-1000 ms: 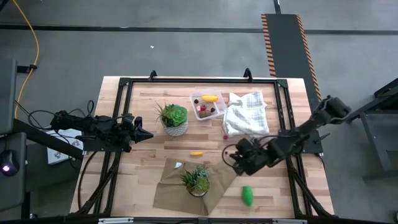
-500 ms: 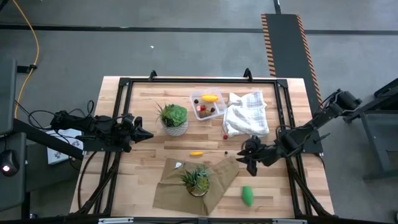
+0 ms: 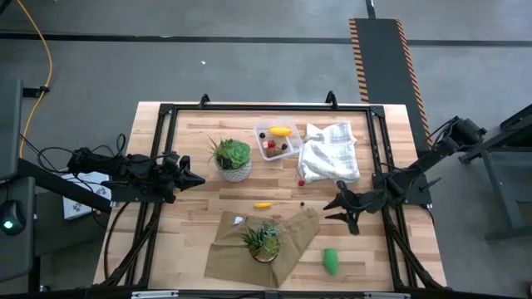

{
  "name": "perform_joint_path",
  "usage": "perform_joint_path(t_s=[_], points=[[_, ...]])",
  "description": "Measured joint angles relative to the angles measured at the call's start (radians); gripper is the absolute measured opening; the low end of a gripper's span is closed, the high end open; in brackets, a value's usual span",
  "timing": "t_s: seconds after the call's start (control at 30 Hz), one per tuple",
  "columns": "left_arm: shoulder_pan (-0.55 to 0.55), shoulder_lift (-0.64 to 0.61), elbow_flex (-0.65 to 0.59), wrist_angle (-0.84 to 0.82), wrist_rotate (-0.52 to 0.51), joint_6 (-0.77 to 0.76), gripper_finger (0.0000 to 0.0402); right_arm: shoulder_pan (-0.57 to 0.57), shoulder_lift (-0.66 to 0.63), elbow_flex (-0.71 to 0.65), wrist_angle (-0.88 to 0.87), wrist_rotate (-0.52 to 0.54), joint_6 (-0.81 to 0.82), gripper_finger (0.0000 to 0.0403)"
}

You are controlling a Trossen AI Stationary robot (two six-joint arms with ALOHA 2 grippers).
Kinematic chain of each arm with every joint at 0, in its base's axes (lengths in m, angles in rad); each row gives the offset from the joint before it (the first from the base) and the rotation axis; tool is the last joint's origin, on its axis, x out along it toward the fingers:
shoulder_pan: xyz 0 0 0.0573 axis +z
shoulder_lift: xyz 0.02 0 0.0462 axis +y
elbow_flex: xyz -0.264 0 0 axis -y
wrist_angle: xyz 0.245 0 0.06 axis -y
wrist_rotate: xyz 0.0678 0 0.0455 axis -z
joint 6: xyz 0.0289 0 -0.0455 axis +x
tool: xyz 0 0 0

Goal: Pick and placing Produce into tupperware
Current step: Put the blueberry into the transparent bin

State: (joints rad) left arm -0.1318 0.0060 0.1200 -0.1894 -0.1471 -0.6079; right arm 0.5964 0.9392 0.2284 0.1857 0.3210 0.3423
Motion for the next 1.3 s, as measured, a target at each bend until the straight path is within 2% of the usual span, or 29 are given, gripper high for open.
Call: perform_joint_path(t_s=[0.13, 0.3, 0.47, 0.73, 0.9, 1.3], points=[[0.0, 0.0, 0.0, 0.0, 0.0, 0.0, 0.0001, 0.0, 0.001, -0.086, 0.088, 0.003, -0.066, 0.0128], [0.0, 0.0, 0.0, 0.0, 0.0, 0.0, 0.0001, -0.003, 0.021, -0.162, 0.204, 0.081, -0.163, 0.0128], [0.0, 0.0, 0.0, 0.0, 0.0, 0.0, 0.0001, -0.032, 0.061, -0.219, 0.294, 0.122, -0.17, 0.0128], [0.0, 0.0, 0.0, 0.0, 0.0, 0.0, 0.0001, -0.062, 0.145, -0.218, 0.45, 0.127, -0.217, 0.0128], [0.0, 0.0, 0.0, 0.0, 0.0, 0.0, 0.0001, -0.062, 0.218, -0.188, 0.475, 0.124, -0.231, 0.0128], [0.0, 0.0, 0.0, 0.0, 0.0, 0.0, 0.0001, -0.136, 0.481, -0.176, 0.754, 0.084, -0.254, 0.0128]])
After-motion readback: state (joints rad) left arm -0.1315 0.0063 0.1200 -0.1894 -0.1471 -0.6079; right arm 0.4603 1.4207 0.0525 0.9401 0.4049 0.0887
